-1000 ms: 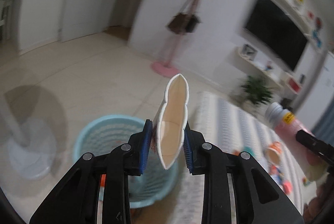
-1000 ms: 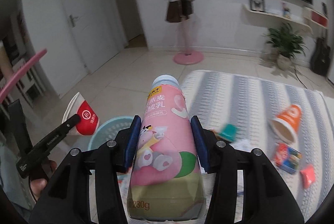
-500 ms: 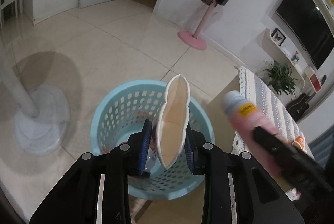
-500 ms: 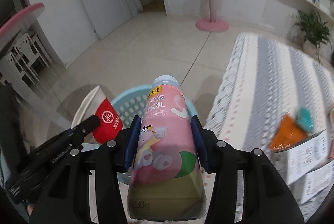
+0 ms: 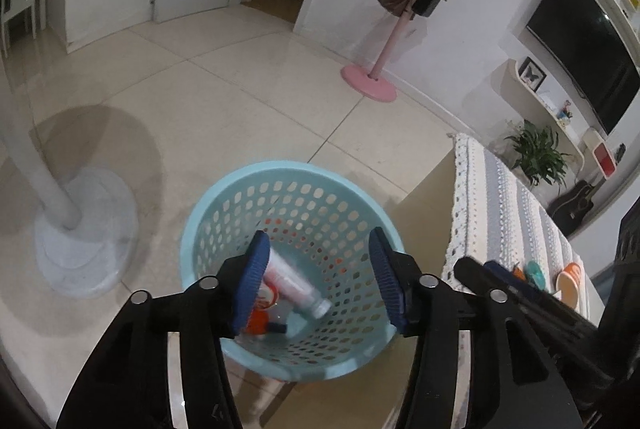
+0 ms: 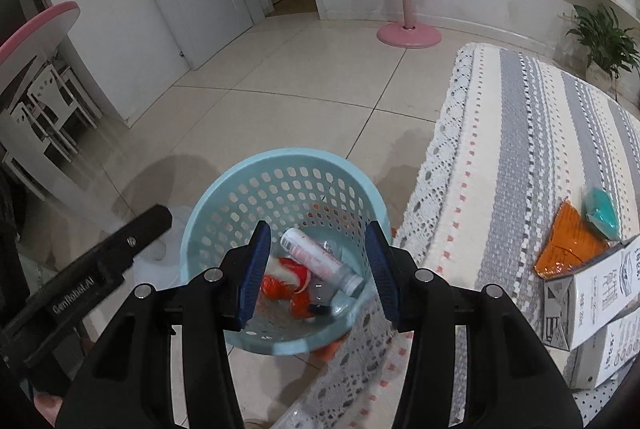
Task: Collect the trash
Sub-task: 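Carry the cup and yogurt bottle to the blue basket and release both, then grasp the white dotted paper with the left tool while the right tool grasps the pink packet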
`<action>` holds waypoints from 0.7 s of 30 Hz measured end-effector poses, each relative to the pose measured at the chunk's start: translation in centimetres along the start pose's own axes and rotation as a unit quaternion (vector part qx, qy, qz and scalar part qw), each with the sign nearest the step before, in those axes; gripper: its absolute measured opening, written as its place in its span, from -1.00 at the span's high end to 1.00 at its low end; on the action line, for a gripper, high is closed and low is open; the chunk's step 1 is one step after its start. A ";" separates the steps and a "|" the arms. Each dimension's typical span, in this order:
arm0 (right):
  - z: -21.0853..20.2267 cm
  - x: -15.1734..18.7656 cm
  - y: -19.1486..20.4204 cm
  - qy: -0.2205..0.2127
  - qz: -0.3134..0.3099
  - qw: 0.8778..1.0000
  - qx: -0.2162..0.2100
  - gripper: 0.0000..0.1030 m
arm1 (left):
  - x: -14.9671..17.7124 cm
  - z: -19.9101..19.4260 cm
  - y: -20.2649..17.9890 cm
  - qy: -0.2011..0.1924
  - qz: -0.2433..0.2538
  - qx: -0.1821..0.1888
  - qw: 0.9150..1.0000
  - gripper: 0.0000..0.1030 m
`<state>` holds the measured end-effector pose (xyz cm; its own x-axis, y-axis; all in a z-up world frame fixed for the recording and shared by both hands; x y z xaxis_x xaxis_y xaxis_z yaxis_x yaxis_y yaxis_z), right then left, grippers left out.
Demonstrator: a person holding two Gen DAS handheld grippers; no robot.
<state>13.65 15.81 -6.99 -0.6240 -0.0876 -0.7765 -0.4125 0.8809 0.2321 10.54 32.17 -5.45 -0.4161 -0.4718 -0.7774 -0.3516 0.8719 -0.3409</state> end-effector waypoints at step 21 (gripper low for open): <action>-15.9 -2.2 -10.4 -0.120 -0.023 0.988 0.096 -0.13 | 4.2 -7.0 -15.7 -0.057 0.130 0.216 0.966 -0.55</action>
<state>8.74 -0.57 1.66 -0.4234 -0.0377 -0.9052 -0.2883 0.9528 0.0951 8.41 15.59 0.37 -0.3399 -0.2331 -0.9111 0.1450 0.9442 -0.2957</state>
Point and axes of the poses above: each gripper's, at about its wrist camera, not at the fingertips, and z roughly the way its jaws point, y to its left, x to its underside, the point moved 2 cm from there along z, roughly the way its jaws point, and after that the axes turned 15 degrees about -y, right-handed, at the moved point
